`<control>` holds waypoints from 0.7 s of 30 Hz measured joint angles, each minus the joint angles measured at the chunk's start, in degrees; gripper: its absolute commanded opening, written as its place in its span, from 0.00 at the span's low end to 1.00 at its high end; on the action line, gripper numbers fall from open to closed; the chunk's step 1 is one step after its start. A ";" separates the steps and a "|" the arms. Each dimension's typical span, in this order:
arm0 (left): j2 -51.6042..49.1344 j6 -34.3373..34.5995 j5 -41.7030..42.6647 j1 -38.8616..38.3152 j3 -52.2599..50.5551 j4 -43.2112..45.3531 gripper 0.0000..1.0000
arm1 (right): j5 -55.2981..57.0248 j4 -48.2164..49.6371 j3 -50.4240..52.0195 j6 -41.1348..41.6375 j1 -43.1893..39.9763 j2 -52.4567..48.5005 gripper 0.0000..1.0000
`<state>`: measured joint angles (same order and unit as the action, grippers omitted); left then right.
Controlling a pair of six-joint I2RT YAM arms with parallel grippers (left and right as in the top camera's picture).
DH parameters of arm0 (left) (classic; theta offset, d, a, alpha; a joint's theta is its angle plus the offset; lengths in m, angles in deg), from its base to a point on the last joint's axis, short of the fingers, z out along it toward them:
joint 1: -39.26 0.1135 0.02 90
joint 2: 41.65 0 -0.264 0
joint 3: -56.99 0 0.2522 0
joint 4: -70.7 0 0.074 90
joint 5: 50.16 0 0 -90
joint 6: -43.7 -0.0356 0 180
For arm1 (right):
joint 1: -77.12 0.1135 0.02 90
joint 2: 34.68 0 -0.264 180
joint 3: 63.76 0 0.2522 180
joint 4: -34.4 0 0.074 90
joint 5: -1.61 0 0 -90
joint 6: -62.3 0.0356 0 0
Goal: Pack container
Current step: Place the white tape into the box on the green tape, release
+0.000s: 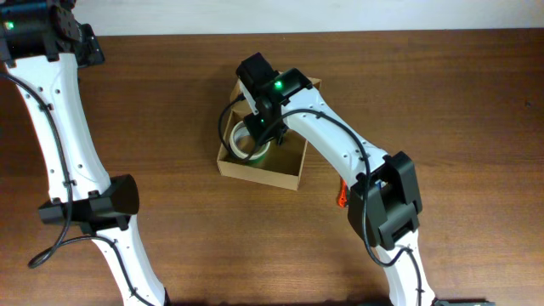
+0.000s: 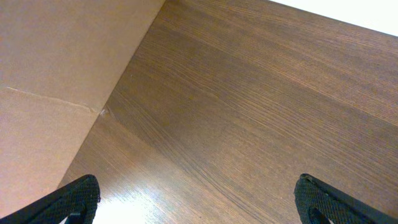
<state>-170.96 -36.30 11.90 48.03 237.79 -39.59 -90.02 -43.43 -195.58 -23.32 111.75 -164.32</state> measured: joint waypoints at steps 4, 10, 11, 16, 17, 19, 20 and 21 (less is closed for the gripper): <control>0.00 0.00 0.00 0.00 0.00 0.00 1.00 | 0.00 1.20 0.00 0.11 0.00 -1.44 0.04; 0.00 0.00 0.00 0.00 0.00 0.00 1.00 | 0.02 4.02 0.00 0.20 0.00 -1.90 0.05; 0.00 0.00 0.00 0.00 0.00 0.00 1.00 | 0.04 4.42 0.00 0.37 0.00 -1.90 0.05; 0.00 0.00 0.00 0.00 0.00 0.00 1.00 | 0.26 5.64 0.00 1.70 0.00 -1.90 0.15; 0.00 0.00 0.00 0.00 0.00 0.00 1.00 | 0.26 5.64 0.00 1.84 0.00 -1.90 0.19; 0.00 0.00 0.00 0.00 0.00 0.00 1.00 | 0.26 5.73 0.00 1.99 0.00 -1.90 0.24; 0.00 0.00 0.00 0.00 0.00 0.00 1.00 | 0.28 5.70 0.00 2.05 0.00 -1.90 0.26; 0.00 0.00 0.00 0.00 0.00 0.00 1.00 | 0.26 5.70 0.00 2.14 0.00 -1.92 0.28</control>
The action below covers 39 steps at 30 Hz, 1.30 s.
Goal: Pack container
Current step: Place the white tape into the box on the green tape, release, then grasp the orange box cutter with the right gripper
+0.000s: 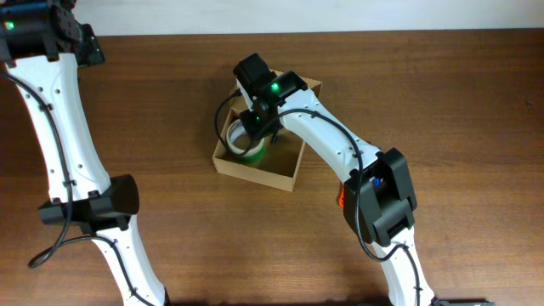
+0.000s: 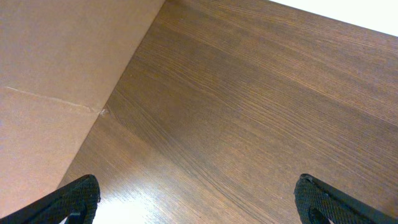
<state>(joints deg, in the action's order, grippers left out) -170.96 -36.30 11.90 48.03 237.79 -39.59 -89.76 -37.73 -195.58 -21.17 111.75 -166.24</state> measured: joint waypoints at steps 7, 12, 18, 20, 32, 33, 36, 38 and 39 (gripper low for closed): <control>0.00 0.00 0.00 0.00 0.00 0.00 1.00 | 0.68 -1.42 0.00 -0.02 0.04 0.00 0.29; 0.00 0.00 0.00 0.00 0.00 0.00 1.00 | 6.60 -8.79 -2.03 -0.76 0.04 0.04 0.30; 0.00 0.00 -0.02 0.00 0.00 0.00 1.00 | 15.32 -14.75 -9.29 -3.50 0.04 7.34 0.40; 0.00 0.02 0.00 0.00 0.00 0.00 1.00 | 18.36 -15.17 -9.94 -4.20 0.00 14.10 0.43; 0.09 0.00 0.00 0.00 0.00 -0.04 1.00 | 22.23 -24.68 3.78 2.99 -18.73 62.29 0.50; 0.11 0.02 0.00 0.00 0.00 -0.04 1.00 | 21.42 -24.74 8.13 4.68 -19.82 62.99 0.51; 0.13 0.00 -0.02 0.04 0.02 -0.04 1.00 | 17.97 -20.39 21.42 8.72 -21.09 60.19 0.56; 0.13 0.00 -0.04 0.02 0.00 -0.04 1.00 | 14.91 -15.13 29.68 10.71 -21.11 56.17 0.60; 0.13 0.00 -0.04 0.02 0.00 -0.04 1.00 | 13.16 -12.20 33.92 11.72 -21.11 53.86 0.63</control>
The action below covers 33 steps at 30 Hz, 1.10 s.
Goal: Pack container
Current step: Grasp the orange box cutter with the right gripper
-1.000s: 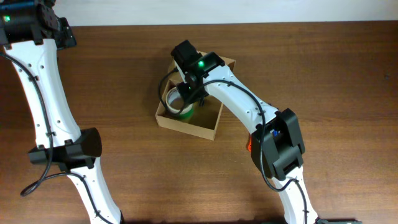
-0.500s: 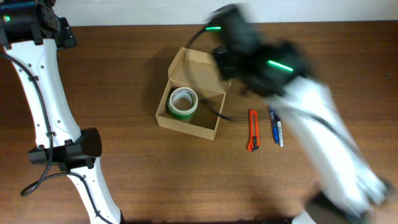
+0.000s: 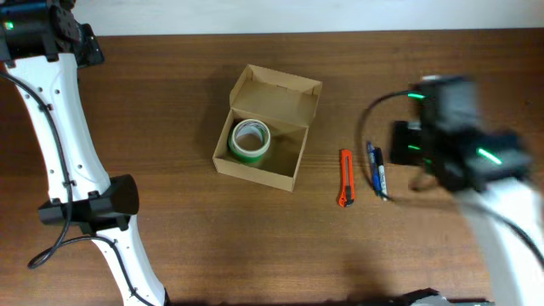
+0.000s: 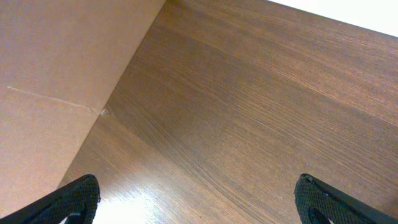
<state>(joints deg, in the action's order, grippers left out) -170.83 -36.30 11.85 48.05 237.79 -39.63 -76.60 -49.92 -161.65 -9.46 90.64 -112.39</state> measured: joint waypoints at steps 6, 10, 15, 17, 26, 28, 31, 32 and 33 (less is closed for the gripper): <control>0.00 0.00 0.02 0.02 0.02 0.00 1.00 | -6.73 8.50 15.39 3.82 -0.04 -9.38 0.68; 0.00 0.00 0.00 0.02 0.02 -0.02 1.00 | -8.46 12.31 17.57 4.92 -0.04 -16.26 0.68; 0.00 0.00 0.02 0.02 0.02 -0.02 1.00 | -11.50 17.84 17.73 5.07 -0.04 -24.20 0.69; 0.00 0.00 0.00 0.02 0.00 -0.02 1.00 | -12.76 19.34 17.73 5.03 -0.04 -26.14 0.69; 0.00 0.02 0.02 0.02 0.00 -0.02 1.00 | -14.27 22.03 17.62 2.71 -0.04 -31.23 0.56; 0.00 0.00 0.00 0.02 0.02 -0.04 1.00 | -13.79 22.18 17.62 1.70 -0.04 -31.34 0.41; 0.00 0.00 0.02 0.02 0.00 -0.02 1.00 | -12.90 22.38 17.55 0.76 -0.28 -31.61 0.17; 0.00 0.00 0.02 0.02 0.00 -0.04 1.00 | -12.96 22.36 17.40 0.79 -0.39 -31.65 0.15; 0.00 0.00 0.00 0.02 0.00 -0.04 1.00 | -13.03 22.32 17.31 0.74 -0.46 -31.67 0.13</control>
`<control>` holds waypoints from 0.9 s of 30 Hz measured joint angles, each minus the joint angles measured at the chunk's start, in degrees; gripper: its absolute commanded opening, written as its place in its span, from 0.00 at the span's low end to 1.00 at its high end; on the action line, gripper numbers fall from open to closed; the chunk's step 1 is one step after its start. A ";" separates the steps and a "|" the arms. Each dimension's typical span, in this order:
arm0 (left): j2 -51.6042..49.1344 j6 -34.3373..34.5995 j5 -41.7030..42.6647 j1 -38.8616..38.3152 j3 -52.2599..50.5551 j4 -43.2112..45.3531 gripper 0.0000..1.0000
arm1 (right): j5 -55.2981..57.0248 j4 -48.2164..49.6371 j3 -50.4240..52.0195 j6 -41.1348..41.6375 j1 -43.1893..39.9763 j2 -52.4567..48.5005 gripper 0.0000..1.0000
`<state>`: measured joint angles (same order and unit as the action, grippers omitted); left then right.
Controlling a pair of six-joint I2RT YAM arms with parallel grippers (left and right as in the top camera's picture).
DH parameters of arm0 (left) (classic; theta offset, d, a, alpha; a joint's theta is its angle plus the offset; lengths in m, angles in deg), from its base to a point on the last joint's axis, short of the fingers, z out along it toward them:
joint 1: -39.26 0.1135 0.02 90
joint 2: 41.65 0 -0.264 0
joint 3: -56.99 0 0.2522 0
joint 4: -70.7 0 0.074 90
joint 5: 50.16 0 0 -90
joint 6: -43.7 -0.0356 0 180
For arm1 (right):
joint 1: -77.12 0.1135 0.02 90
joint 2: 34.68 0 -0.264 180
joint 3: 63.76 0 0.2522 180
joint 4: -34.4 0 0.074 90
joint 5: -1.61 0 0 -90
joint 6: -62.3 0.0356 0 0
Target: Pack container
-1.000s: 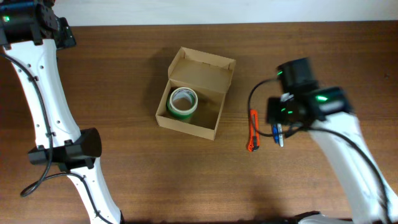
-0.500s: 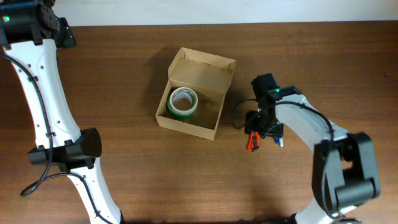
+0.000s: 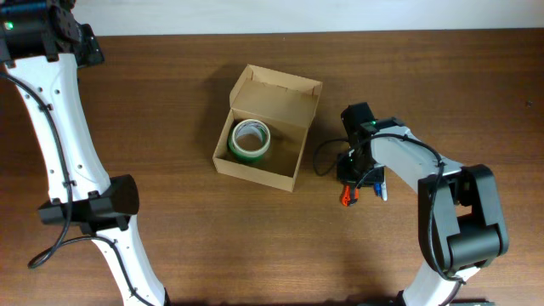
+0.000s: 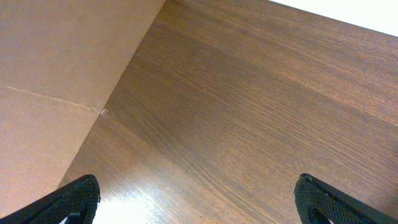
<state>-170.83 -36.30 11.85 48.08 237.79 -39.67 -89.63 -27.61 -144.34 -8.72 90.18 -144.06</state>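
An open cardboard box [image 3: 280, 98] stands mid-table with a green tape roll [image 3: 251, 138] lying in its left half. To the right of the box my right gripper [image 3: 353, 166] is down over an orange box cutter [image 3: 344, 198], of which only the near end shows, and some pens [image 3: 380, 189]. The overhead view does not show how its jaws stand. In the left wrist view my left gripper [image 4: 196, 205] is open over bare wood, nothing between its fingertips [image 4: 78, 196].
My left arm [image 3: 64, 144] runs along the table's left side. A plain brown panel [image 4: 56, 81] fills the left of the left wrist view. The table's far edge meets a white wall [image 3: 297, 15].
My right arm was out at the right, blurred, clear of the cutter and pens; now its gripper is down over them. The box, tape roll and left gripper are unchanged.
My right gripper was down inside the box at the green tape roll, and stayed there a moment later with the box shifted slightly left. Then the roll lay in the box and the arm was far right. Now the gripper is over the orange cutter.
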 measured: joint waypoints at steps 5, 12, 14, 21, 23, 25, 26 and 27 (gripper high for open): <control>0.00 0.00 0.00 0.00 0.00 0.00 1.00 | -0.37 0.26 -0.42 -0.42 0.00 -0.20 0.10; 0.00 0.00 0.00 0.00 0.00 0.02 1.00 | -0.59 -4.11 -5.25 -2.89 0.00 -2.08 0.11; 0.00 0.00 0.02 0.00 0.00 0.00 1.00 | -0.57 -7.39 -9.18 -3.58 0.00 -2.21 0.11; 0.00 0.00 -0.07 0.00 0.00 0.00 1.00 | 0.55 -22.08 -37.86 -7.50 0.04 0.76 0.09; 0.00 0.00 -0.13 0.00 0.00 0.00 1.00 | 0.85 -26.77 -47.32 -8.68 0.20 2.10 0.08; 0.00 0.00 -0.11 0.00 0.02 0.00 1.00 | 1.01 -30.99 -55.67 -10.01 0.76 3.19 0.07; 0.00 0.00 -0.11 0.00 0.02 0.00 1.00 | 0.96 -32.79 -59.34 -10.95 1.38 3.85 0.06; 0.00 0.00 -0.13 0.00 0.02 0.00 1.00 | 0.96 -34.53 -62.55 -12.00 2.32 4.50 0.05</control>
<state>-170.83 -36.30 11.72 48.08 237.82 -39.67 -88.66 -62.14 -206.90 -20.72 92.50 -139.56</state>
